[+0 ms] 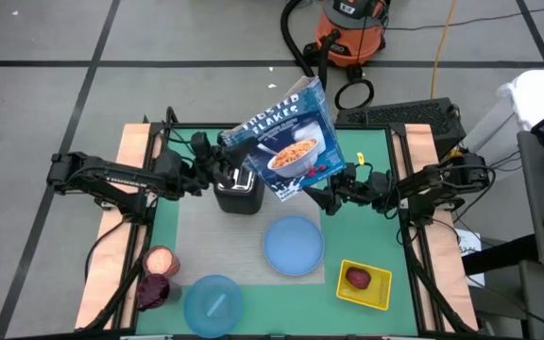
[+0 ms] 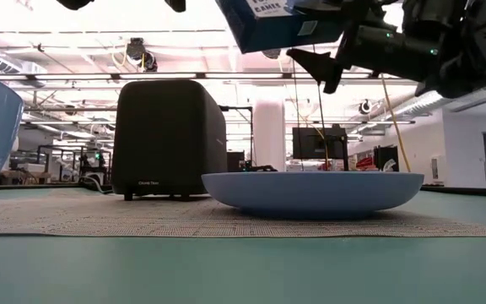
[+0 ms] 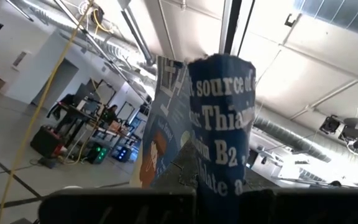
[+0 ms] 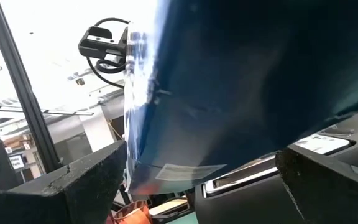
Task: Arrange a breakfast setting
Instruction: Pour the cereal into the blue bowl
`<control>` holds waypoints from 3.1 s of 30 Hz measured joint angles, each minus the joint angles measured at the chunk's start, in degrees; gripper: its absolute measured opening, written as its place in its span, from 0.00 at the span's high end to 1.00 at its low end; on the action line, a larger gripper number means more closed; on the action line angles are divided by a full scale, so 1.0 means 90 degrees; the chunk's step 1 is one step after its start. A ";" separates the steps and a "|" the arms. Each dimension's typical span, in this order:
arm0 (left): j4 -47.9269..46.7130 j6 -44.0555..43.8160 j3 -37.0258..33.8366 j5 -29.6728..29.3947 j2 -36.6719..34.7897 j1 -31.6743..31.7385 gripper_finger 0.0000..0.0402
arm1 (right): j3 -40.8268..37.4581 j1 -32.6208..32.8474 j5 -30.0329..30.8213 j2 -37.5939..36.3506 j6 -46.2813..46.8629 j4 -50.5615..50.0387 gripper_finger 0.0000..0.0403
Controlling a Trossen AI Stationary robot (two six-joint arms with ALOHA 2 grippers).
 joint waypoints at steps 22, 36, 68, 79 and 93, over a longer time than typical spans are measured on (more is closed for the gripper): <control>-0.0054 0.0081 -0.0027 0.0216 0.0046 -0.0173 0.99 | -0.0180 -0.0032 0.0944 0.0007 -0.0520 -0.0006 0.02; -0.0585 0.0058 -0.0002 0.0213 0.0005 -0.0173 0.99 | -0.0194 -0.0049 -0.0114 0.0007 -0.0832 -0.0025 0.02; -0.0606 0.0541 -0.0002 0.0510 0.0002 -0.0168 0.99 | 0.0304 -0.0022 -0.0059 -0.0002 -0.0739 0.0009 0.18; -0.0732 0.1031 -0.0027 0.0514 0.0044 -0.0168 0.85 | 0.0316 -0.0017 -0.0123 0.0000 -0.0875 -0.0011 0.29; -0.0766 0.1369 -0.0029 0.0511 0.0052 -0.0168 0.63 | 0.0325 -0.0017 -0.0083 -0.0002 -0.0856 -0.0001 0.29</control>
